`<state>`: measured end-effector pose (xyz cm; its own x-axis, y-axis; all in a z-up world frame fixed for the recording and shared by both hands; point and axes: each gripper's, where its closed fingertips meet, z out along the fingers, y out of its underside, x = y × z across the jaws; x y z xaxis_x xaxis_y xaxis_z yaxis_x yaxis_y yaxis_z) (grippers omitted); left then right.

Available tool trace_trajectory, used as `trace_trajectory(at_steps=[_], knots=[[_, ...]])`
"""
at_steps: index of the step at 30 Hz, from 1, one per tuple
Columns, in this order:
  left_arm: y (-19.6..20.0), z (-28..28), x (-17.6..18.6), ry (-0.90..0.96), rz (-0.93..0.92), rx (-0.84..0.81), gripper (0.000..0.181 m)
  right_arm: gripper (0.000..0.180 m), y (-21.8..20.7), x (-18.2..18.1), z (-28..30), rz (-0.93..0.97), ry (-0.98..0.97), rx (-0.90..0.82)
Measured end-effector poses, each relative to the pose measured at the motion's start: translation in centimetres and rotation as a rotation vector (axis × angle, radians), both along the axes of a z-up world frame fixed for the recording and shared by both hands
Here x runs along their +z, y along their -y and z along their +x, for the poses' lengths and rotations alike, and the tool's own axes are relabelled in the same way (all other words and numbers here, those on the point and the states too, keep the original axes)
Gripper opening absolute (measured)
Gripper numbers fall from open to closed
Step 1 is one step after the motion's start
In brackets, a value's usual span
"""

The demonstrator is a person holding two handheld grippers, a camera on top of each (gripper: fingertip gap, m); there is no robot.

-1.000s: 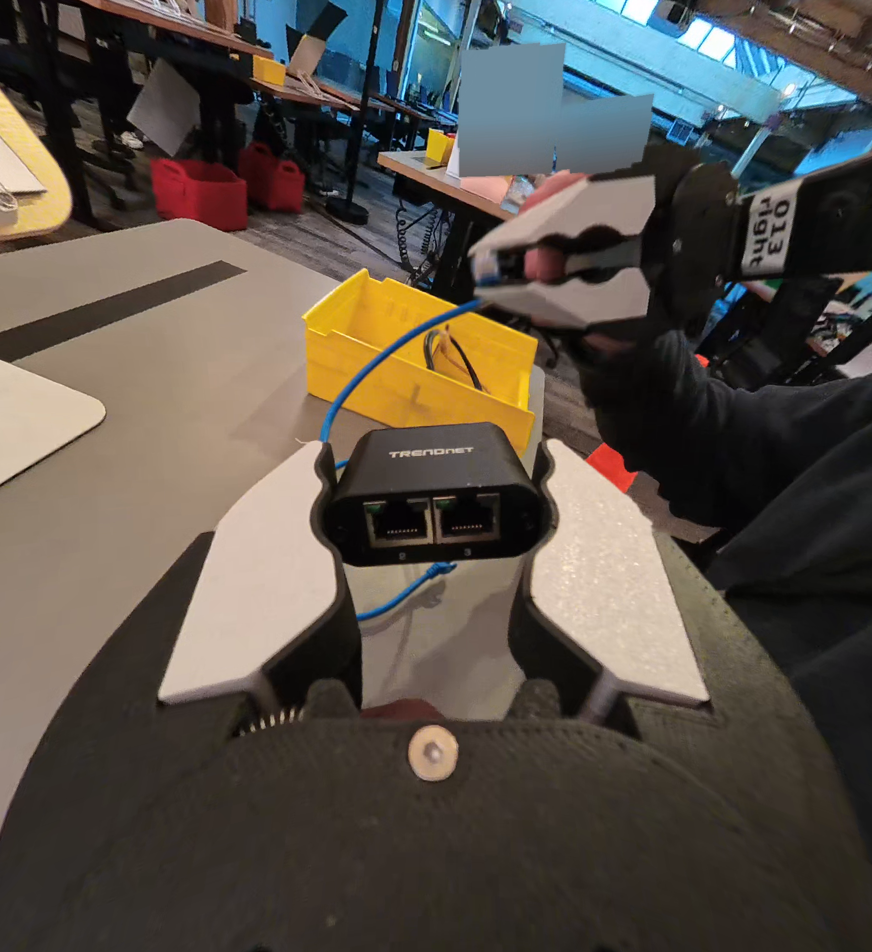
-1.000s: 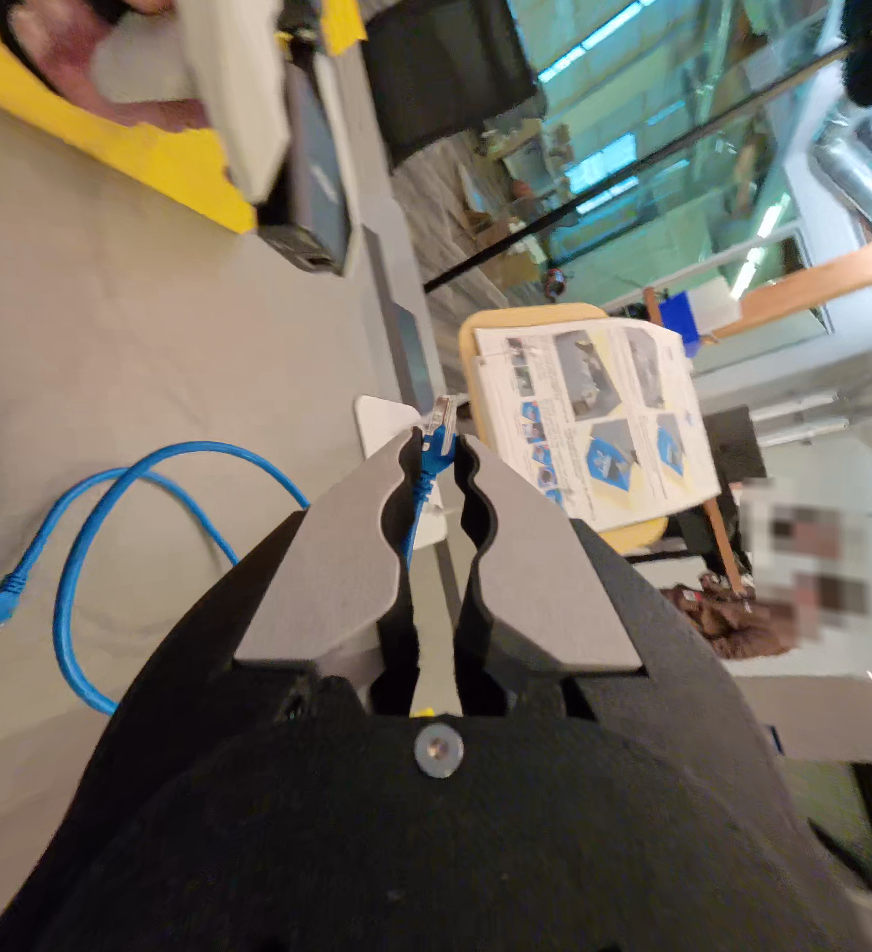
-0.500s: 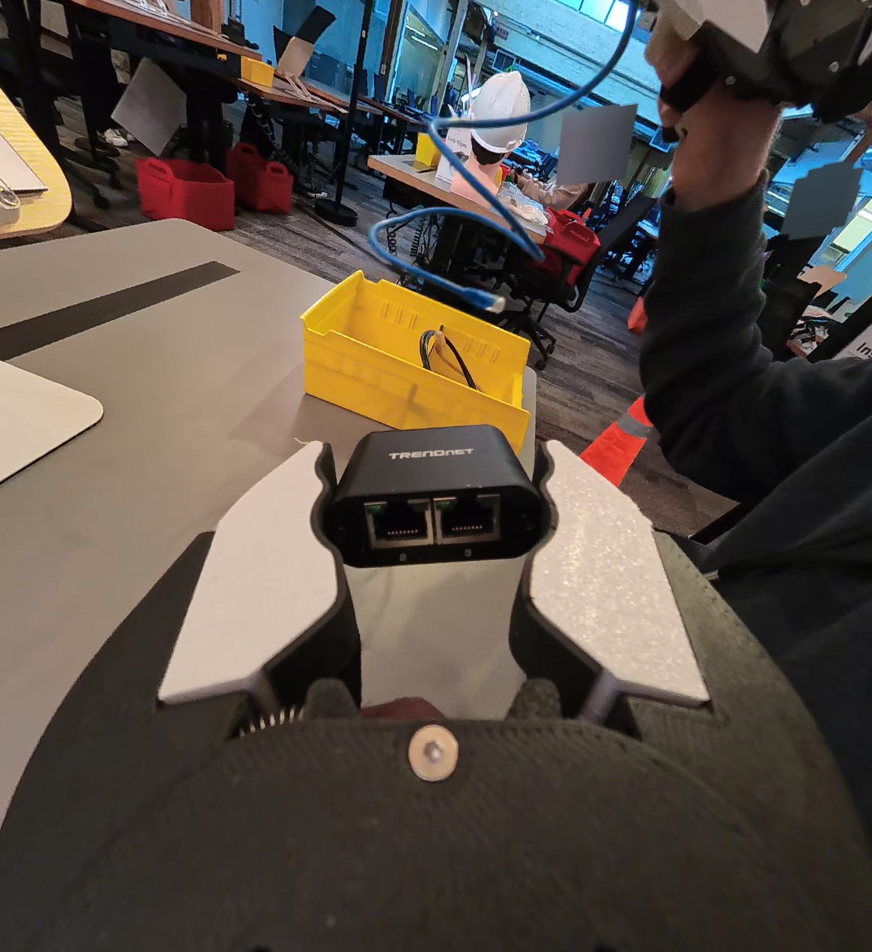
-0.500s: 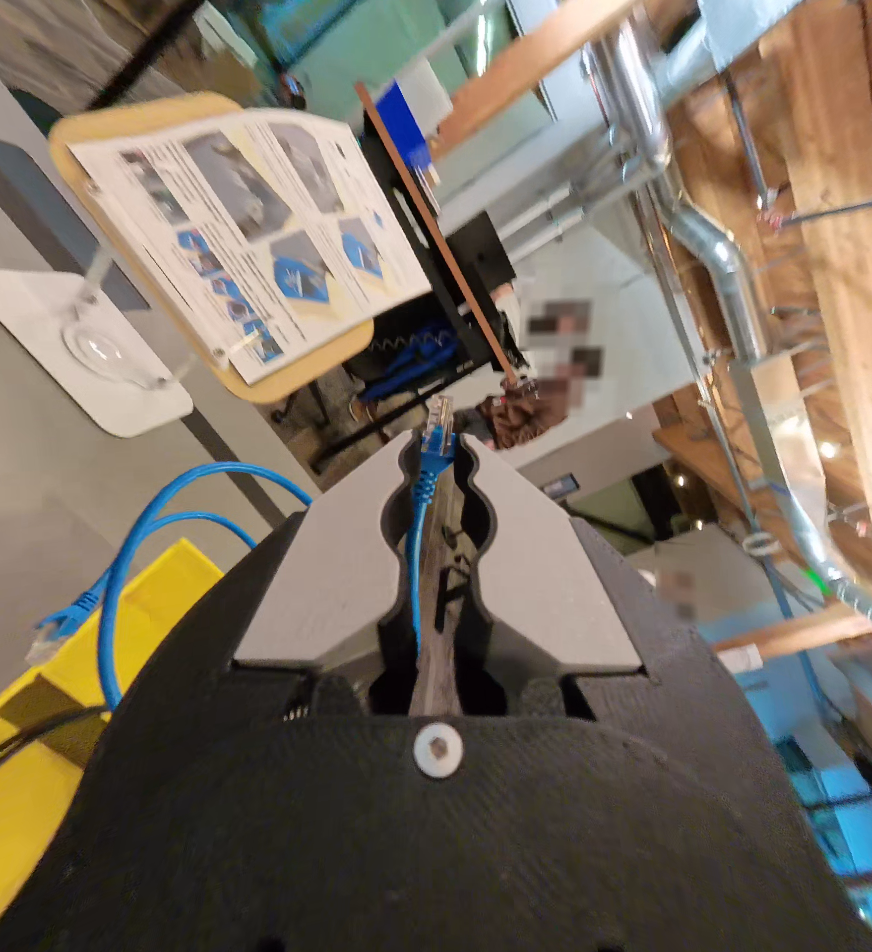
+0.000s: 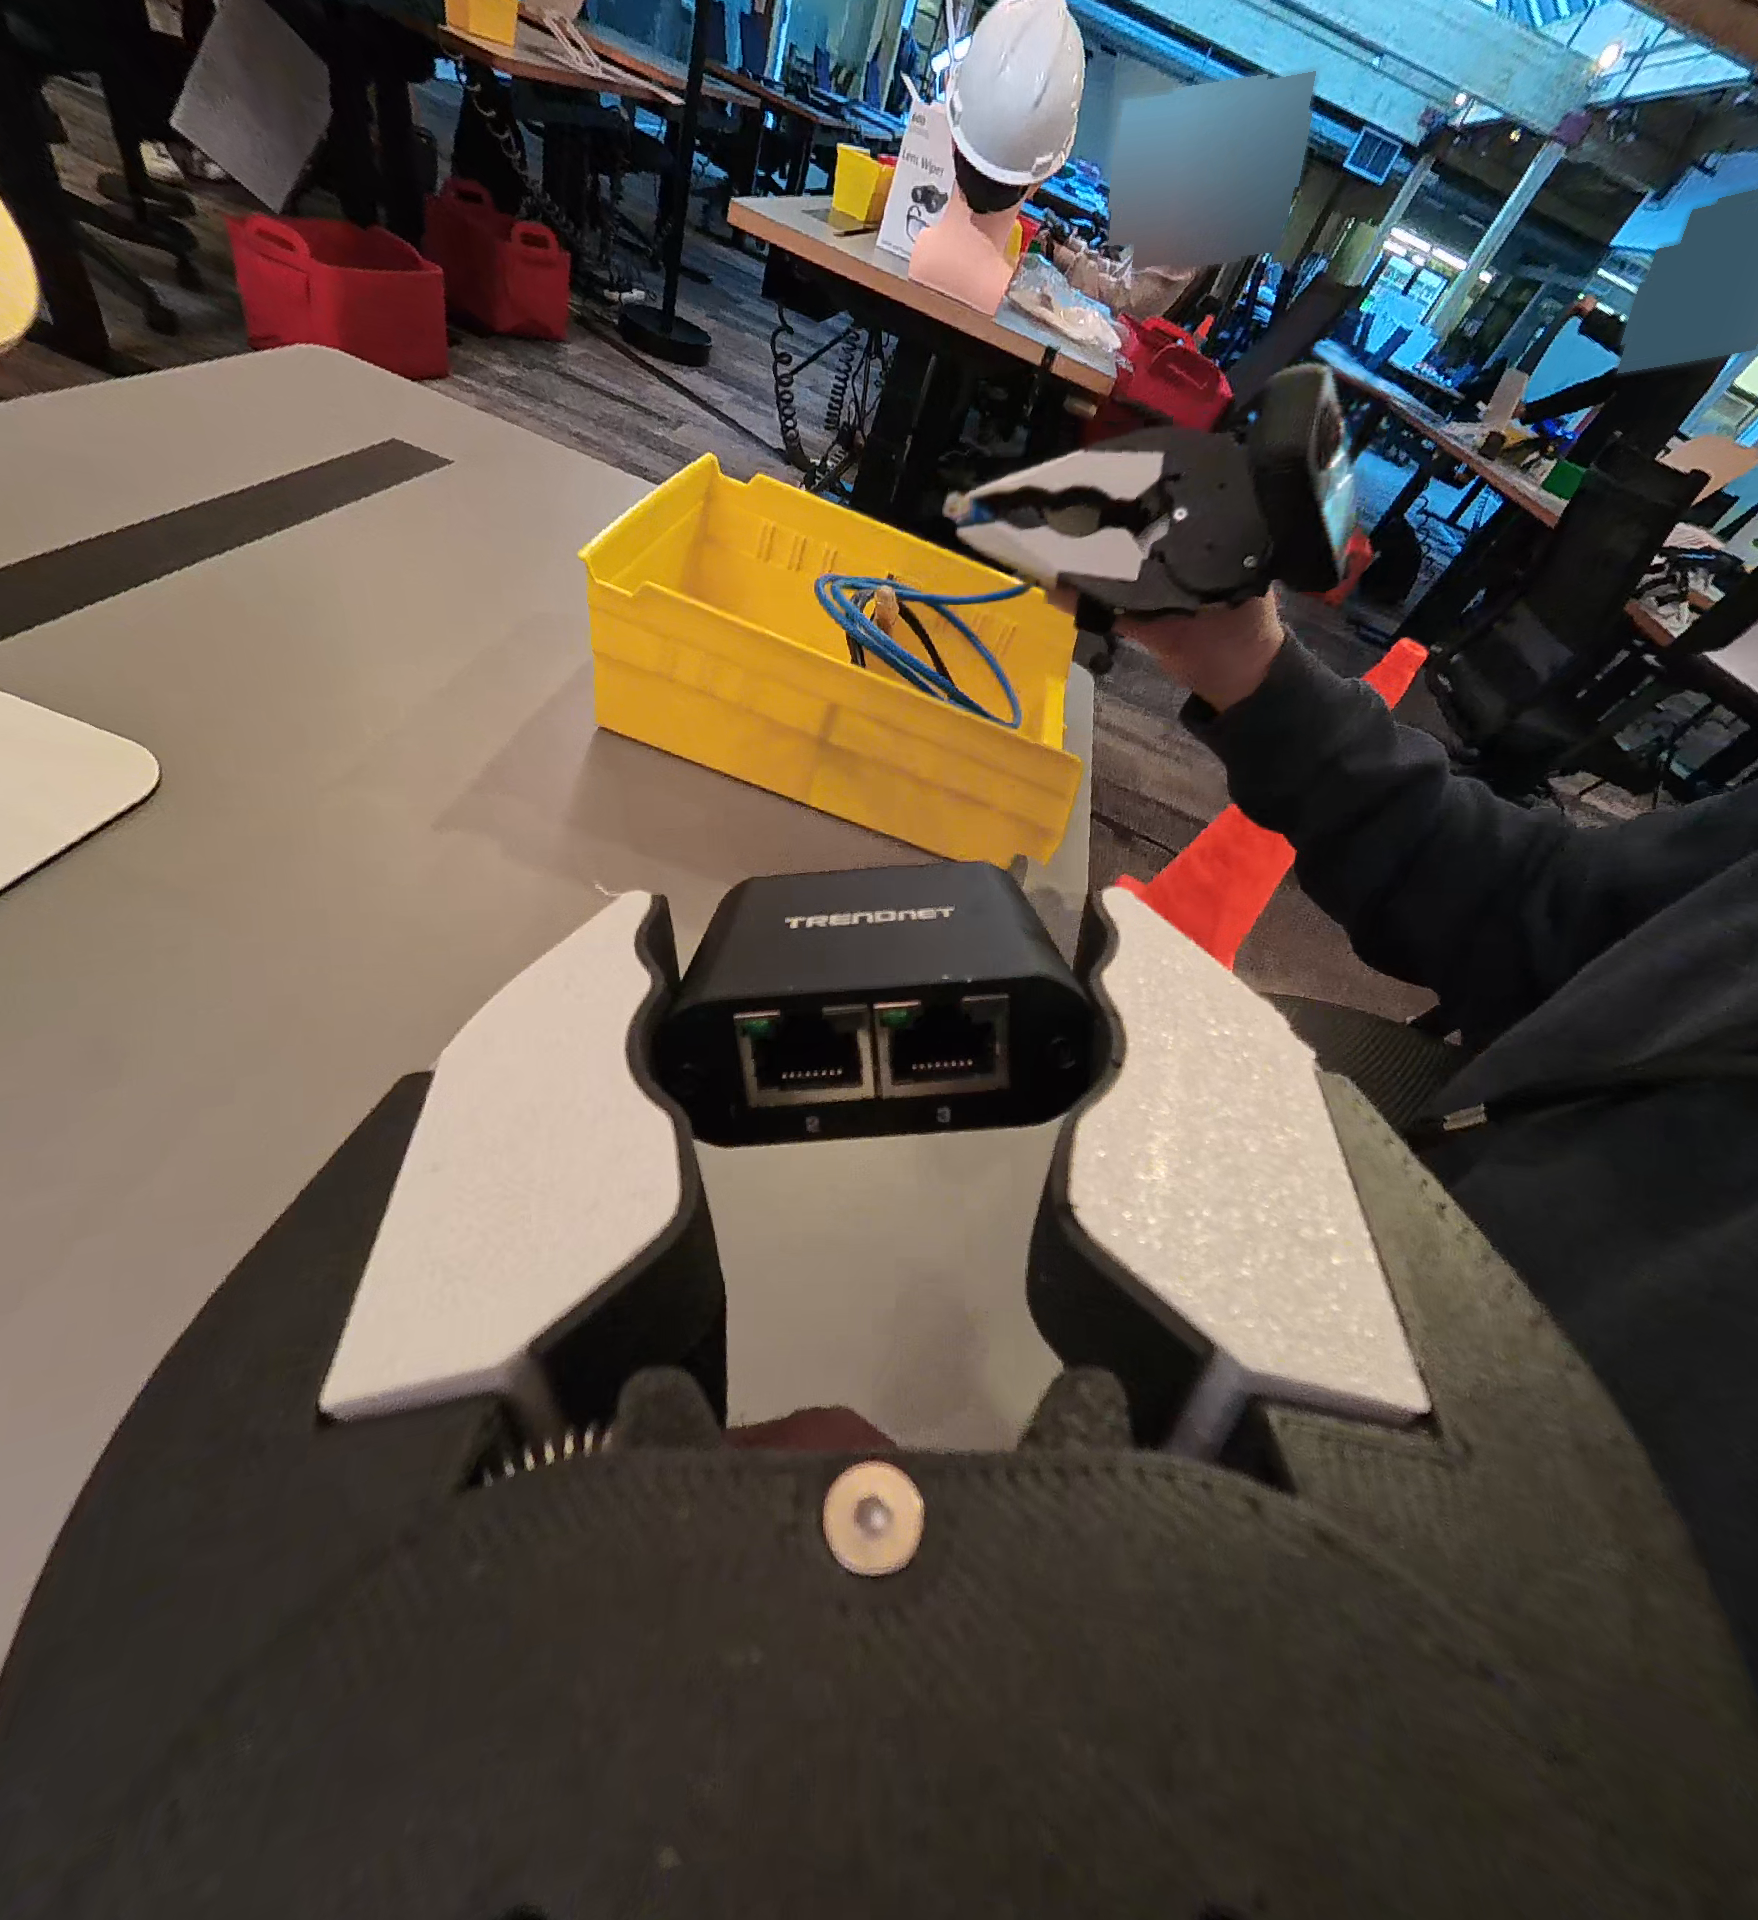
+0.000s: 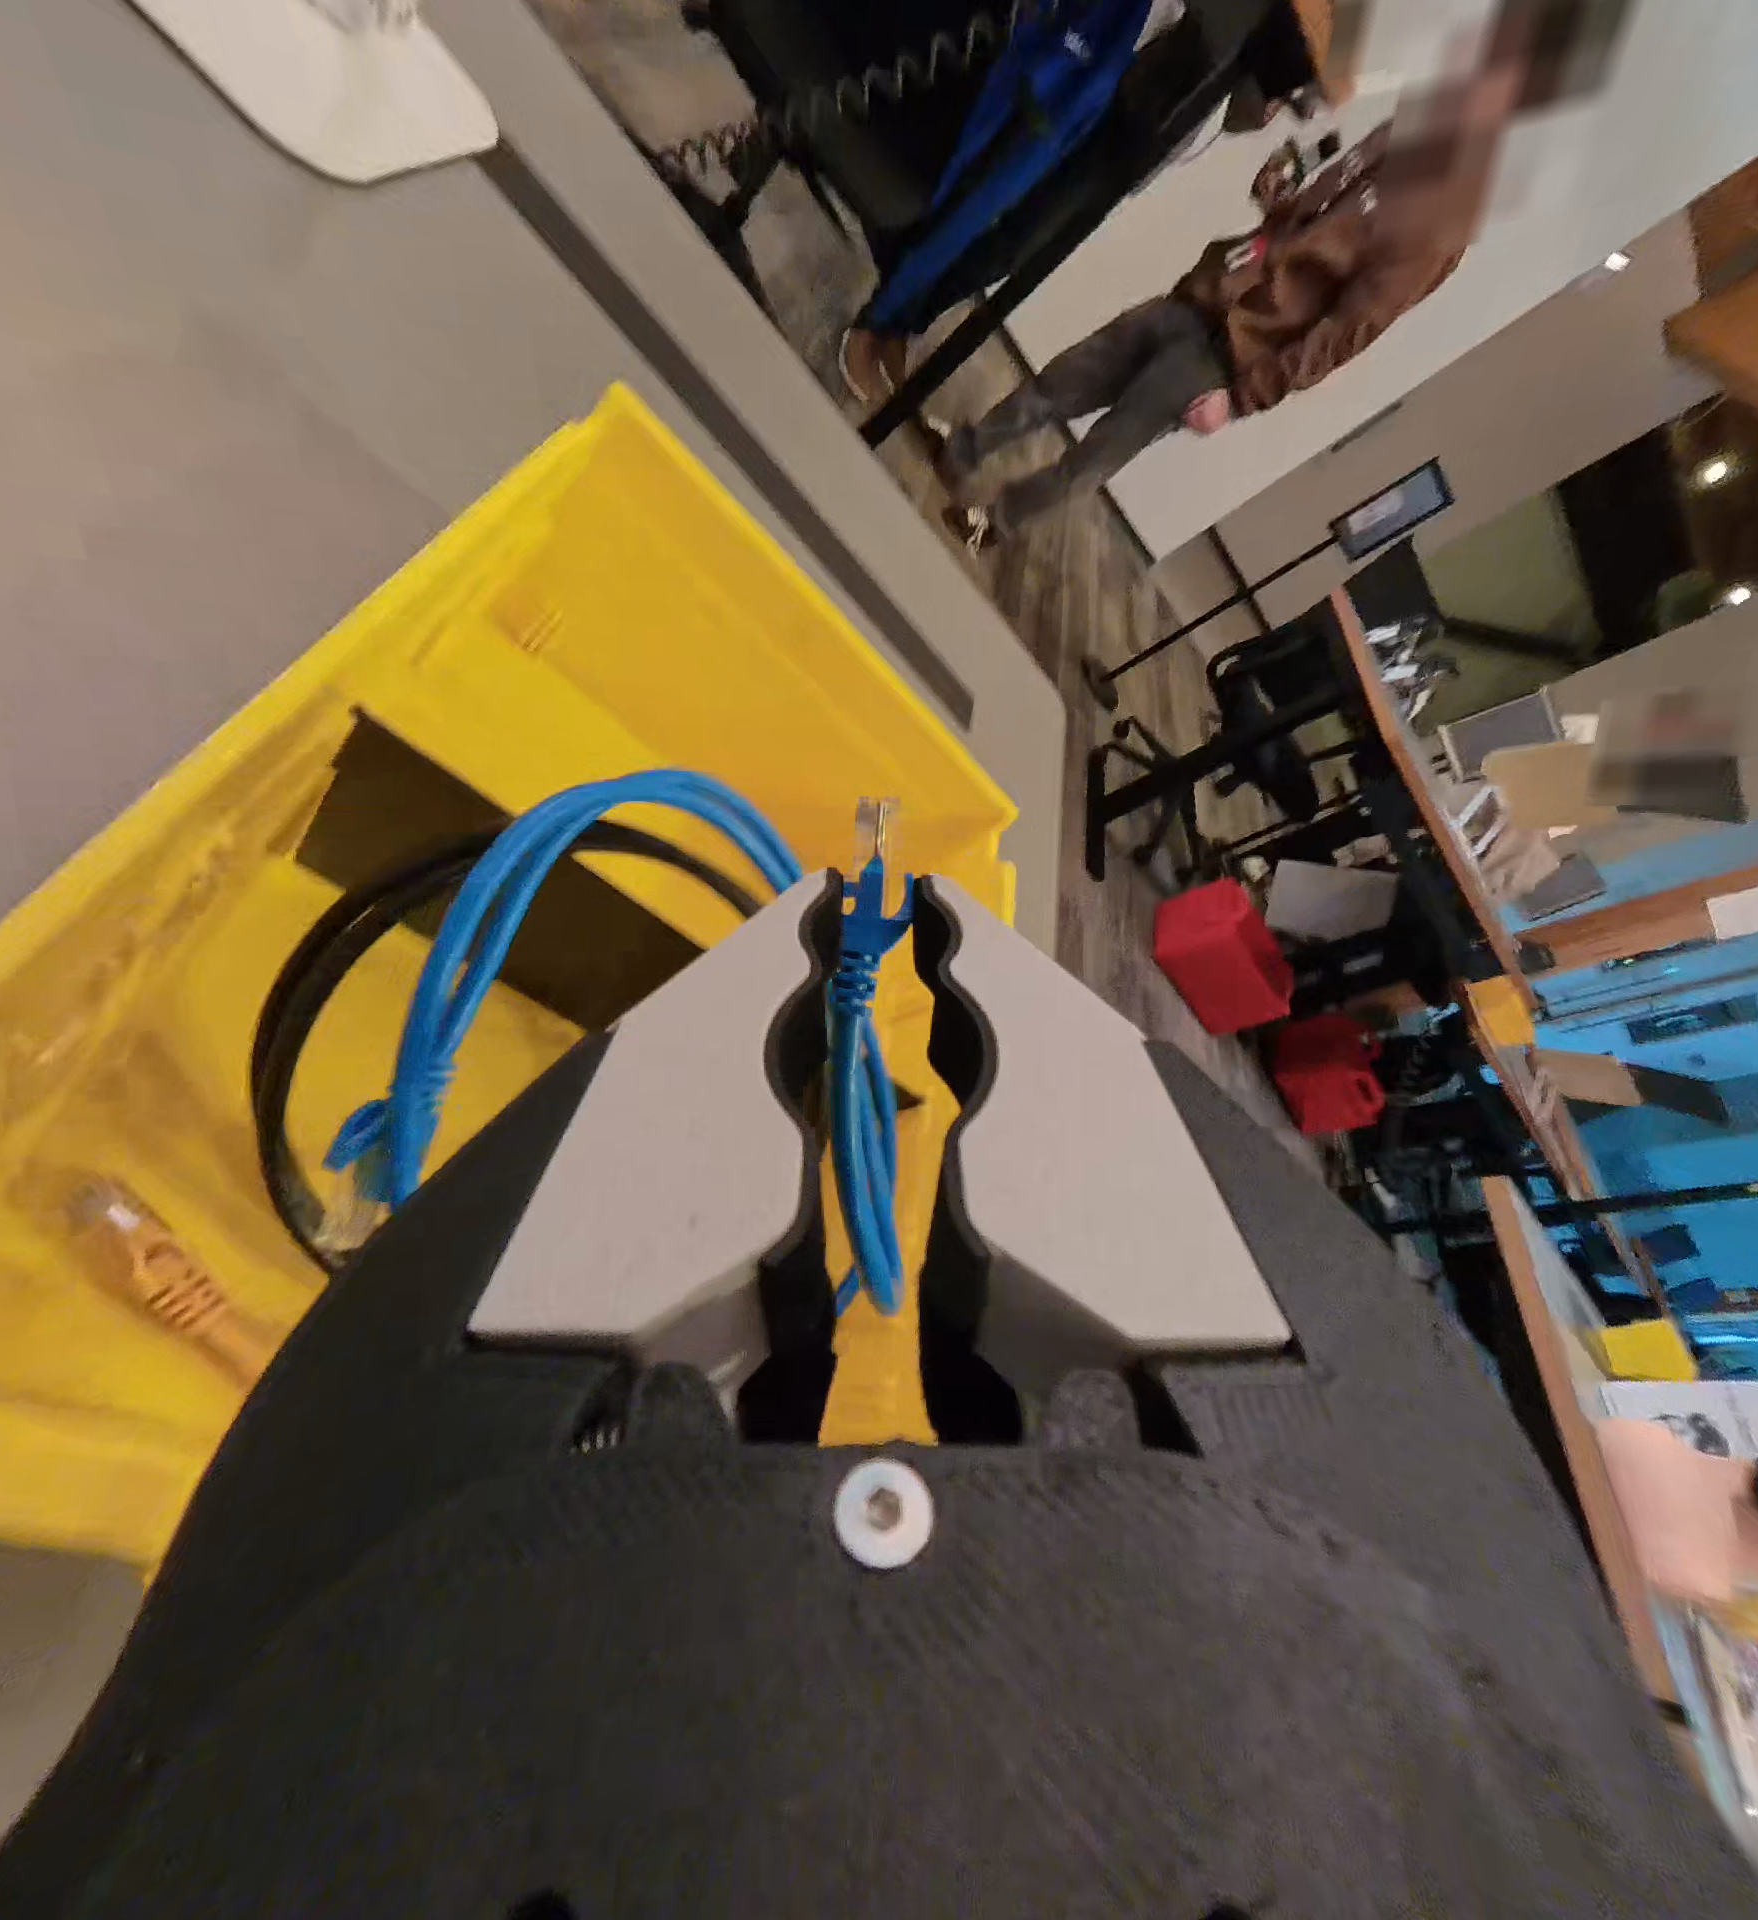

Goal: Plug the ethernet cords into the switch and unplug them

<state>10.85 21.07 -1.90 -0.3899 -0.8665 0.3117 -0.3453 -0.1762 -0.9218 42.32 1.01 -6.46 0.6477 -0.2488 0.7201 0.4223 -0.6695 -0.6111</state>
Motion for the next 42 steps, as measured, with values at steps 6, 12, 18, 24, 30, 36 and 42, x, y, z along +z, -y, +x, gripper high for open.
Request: trace_trajectory(at_steps=[6, 12, 18, 24, 30, 36, 42], knots=[[0.3, 0.1, -0.6, -0.018, 0.004, -0.012, 0.073, 0.013, 2.2, -7.3, -0.9, -0.264, -0.263, -0.079], [0.2, 0.0, -1.3, -0.040, -0.001, -0.013, 0.073, 0.025, 2.4, -7.8, -1.9, -0.278, -0.302, -0.081], [0.2, 0.1, -1.5, -0.047, 0.007, -0.009, 0.073, 0.034, 2.2, -7.8, -2.4, -0.305, -0.269, -0.069], [0.4, 0.2, -1.8, -0.056, 0.015, -0.009, 0.073, 0.043, 2.4, -7.6, -2.9, -0.332, -0.254, -0.062], [0.2, 0.3, -2.1, -0.059, 0.023, -0.001, 0.073, 0.048, 2.9, -4.8, -3.2, -0.265, -0.249, -0.059], [0.2, 0.3, -2.3, -0.059, 0.031, -0.001, 0.073, 0.048, 3.0, 0.0, -4.2, -0.158, -0.191, -0.032], [0.7, 0.5, -2.4, -0.057, 0.019, -0.012, 0.073, 0.045, -0.9, 4.6, -9.0, -0.048, -0.112, 0.151]])
